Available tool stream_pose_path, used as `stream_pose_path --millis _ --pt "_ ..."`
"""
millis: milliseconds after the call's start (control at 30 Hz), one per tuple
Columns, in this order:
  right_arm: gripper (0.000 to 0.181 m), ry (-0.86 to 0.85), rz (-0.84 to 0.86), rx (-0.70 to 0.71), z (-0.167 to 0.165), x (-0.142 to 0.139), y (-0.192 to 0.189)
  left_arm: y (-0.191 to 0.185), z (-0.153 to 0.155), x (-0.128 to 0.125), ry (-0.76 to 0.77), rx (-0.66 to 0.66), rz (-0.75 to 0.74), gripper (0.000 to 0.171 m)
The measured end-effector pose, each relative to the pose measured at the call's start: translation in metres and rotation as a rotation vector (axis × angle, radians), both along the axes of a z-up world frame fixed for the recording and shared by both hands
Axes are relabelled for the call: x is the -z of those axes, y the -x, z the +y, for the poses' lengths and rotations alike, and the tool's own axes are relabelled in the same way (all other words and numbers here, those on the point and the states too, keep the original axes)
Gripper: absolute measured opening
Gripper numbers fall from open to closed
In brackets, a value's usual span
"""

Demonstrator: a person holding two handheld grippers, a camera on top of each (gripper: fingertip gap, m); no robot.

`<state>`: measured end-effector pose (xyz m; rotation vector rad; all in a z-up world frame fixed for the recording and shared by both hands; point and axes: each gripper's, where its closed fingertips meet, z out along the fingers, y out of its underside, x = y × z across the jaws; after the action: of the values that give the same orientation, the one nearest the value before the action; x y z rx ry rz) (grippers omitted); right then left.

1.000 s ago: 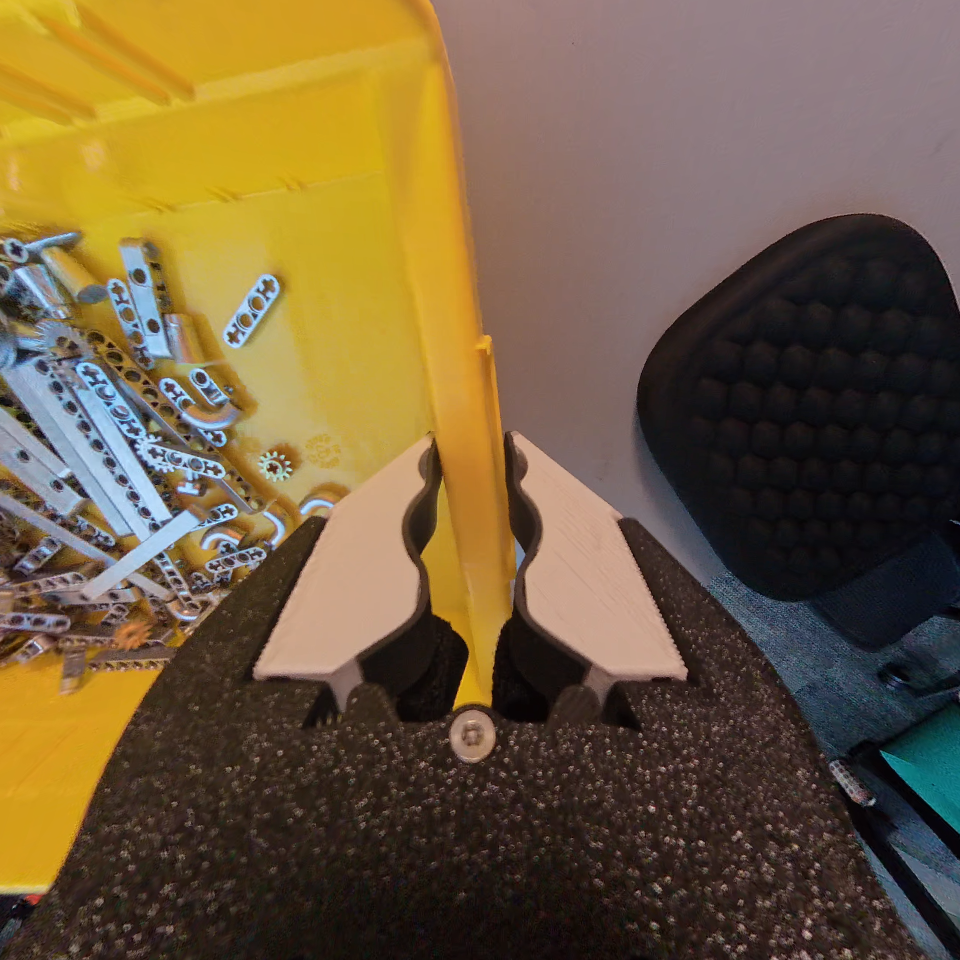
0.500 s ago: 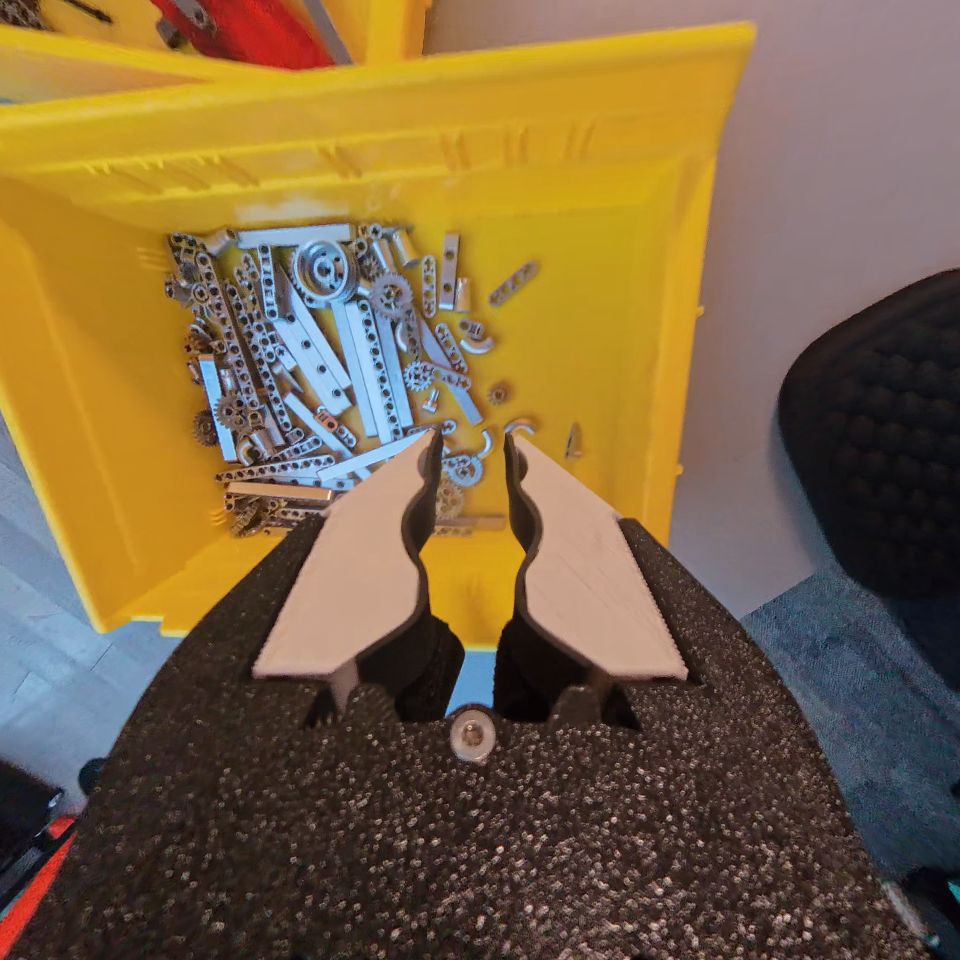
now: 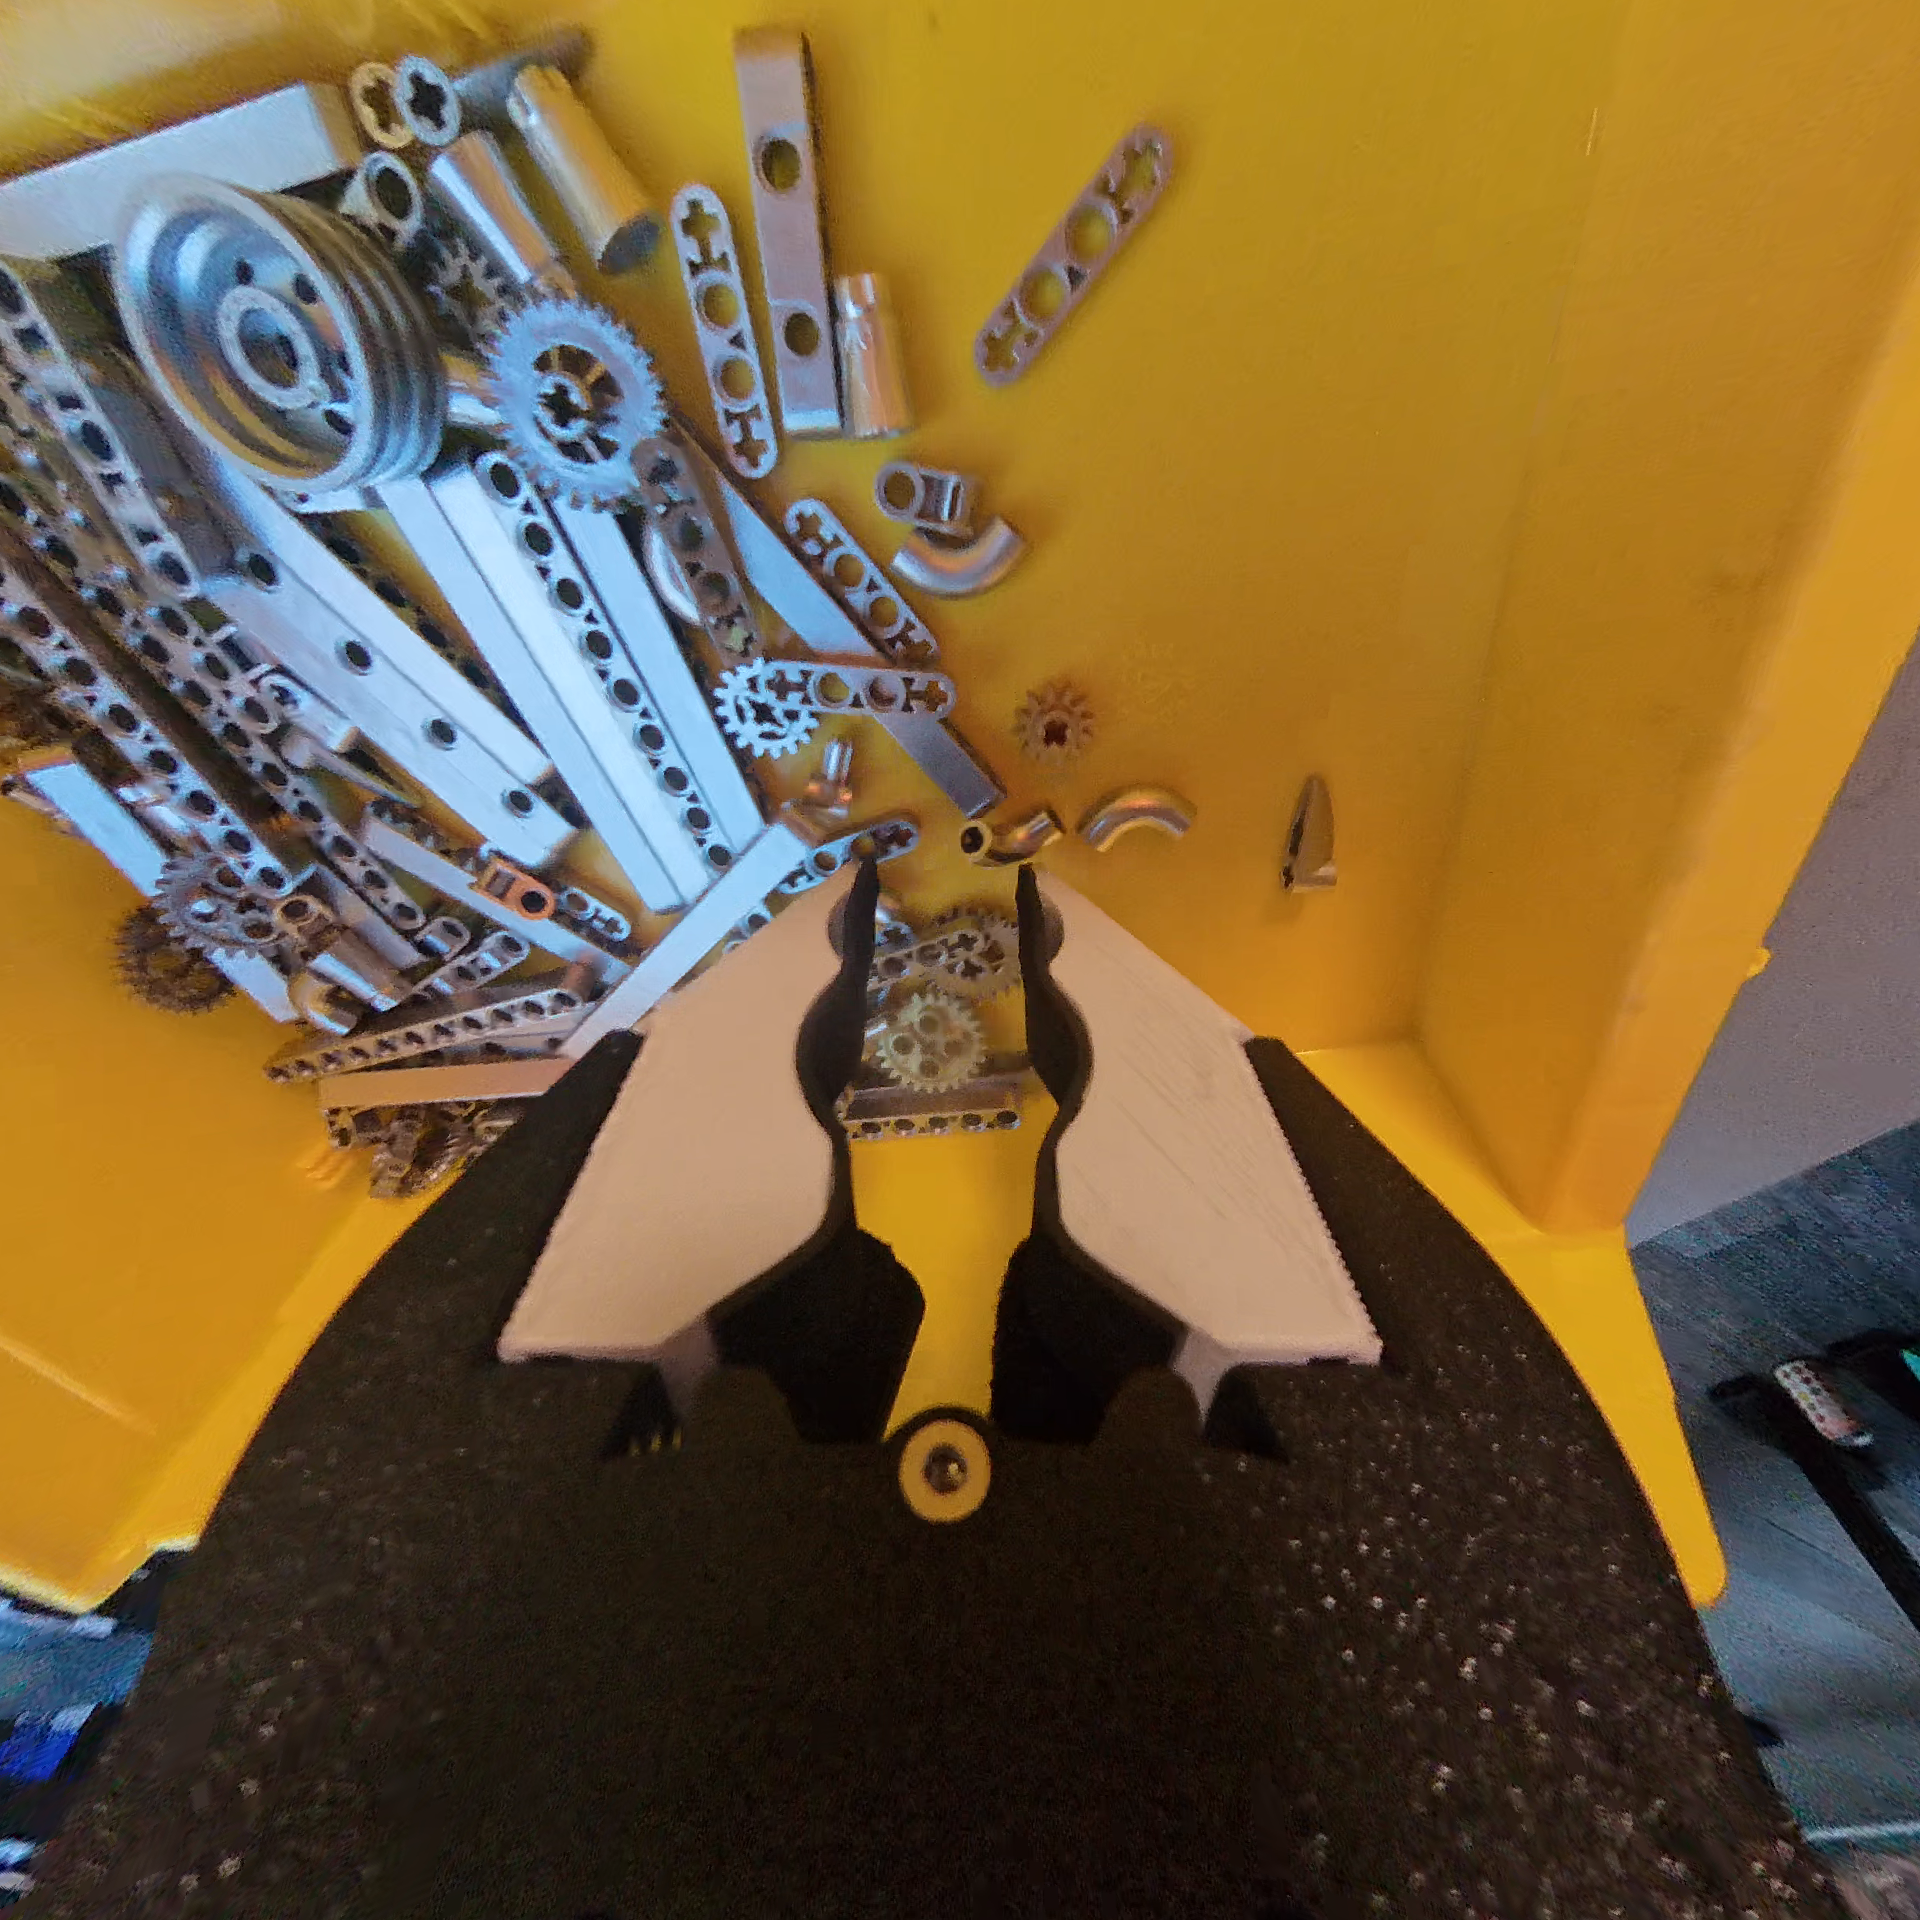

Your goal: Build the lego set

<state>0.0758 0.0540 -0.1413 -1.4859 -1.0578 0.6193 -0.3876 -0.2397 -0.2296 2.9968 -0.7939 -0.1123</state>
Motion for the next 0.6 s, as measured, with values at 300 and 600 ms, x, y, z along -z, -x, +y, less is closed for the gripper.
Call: stream_pose_path --millis 300,600 --pt "0.054 0.0 -0.01 0.0 0.0 0.002 0.001 -0.035 0.007 -0.014 -0.053 0.019 -0.254 0.002" --pt "0.054 -0.011 -0.003 -0.001 -0.002 0.001 0.001 -0.01 0.037 -0.014 -0.16 -0.077 -0.185 0.027"
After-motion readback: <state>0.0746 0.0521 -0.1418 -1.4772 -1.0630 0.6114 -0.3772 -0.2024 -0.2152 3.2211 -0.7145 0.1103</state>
